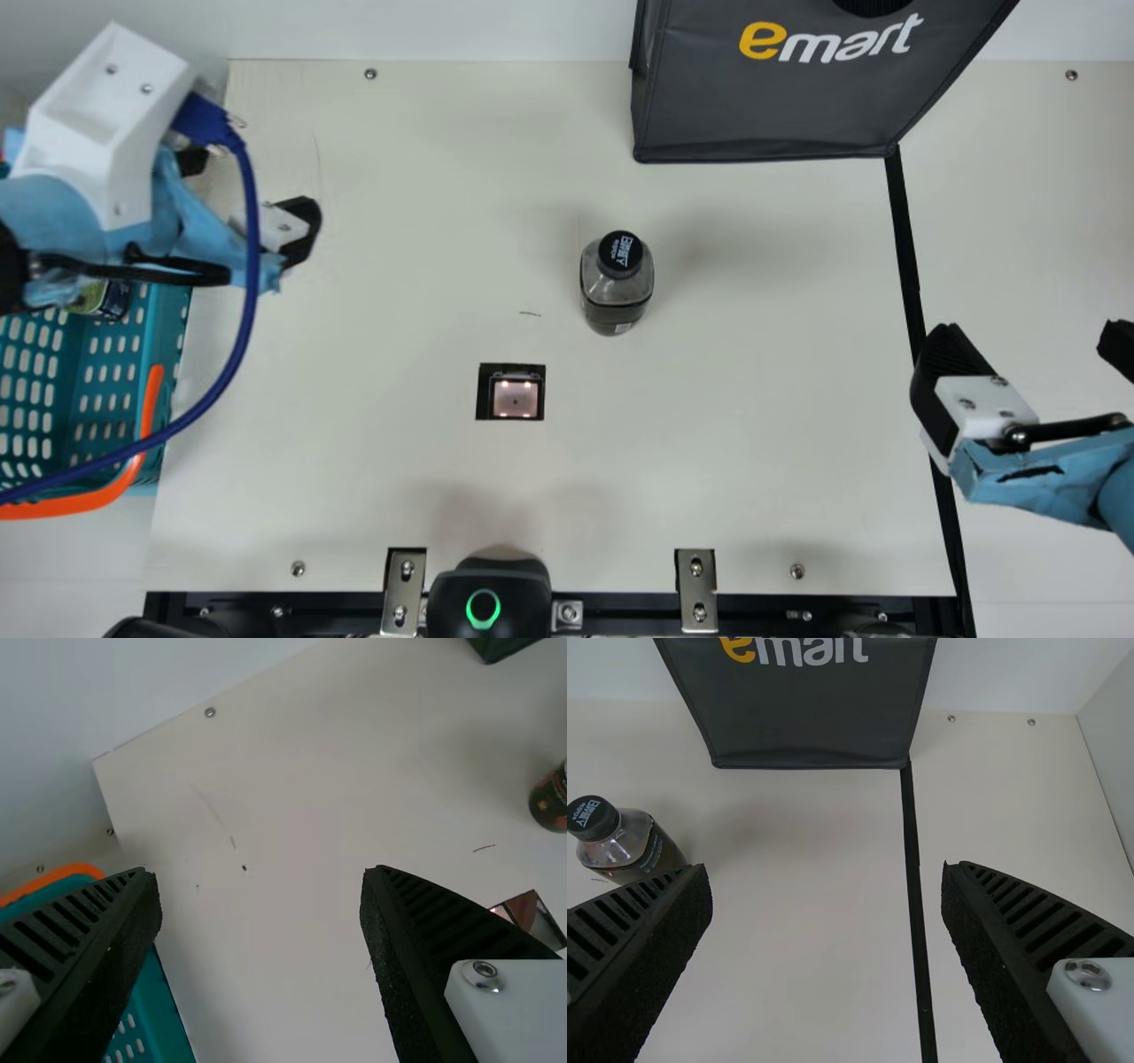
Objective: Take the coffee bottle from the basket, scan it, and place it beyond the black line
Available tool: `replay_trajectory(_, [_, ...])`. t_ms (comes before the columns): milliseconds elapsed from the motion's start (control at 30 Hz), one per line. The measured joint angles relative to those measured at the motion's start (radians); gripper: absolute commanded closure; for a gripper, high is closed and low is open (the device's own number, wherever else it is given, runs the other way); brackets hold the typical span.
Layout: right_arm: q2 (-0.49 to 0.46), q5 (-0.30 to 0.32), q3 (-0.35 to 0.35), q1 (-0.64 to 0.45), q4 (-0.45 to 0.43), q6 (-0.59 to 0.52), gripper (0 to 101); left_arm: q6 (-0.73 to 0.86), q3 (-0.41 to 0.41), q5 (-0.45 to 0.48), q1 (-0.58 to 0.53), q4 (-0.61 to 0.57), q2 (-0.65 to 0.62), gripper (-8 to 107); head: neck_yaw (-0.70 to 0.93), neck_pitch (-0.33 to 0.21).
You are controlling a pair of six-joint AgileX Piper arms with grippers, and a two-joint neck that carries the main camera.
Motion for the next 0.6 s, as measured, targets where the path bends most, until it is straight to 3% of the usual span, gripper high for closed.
replay_trajectory(600, [0.000,0.000,0.000,0.000,0.000,0.000,10,-0.021,0.135,-0.004,0.208,-0.027,-0.119,9,0.000,0.000])
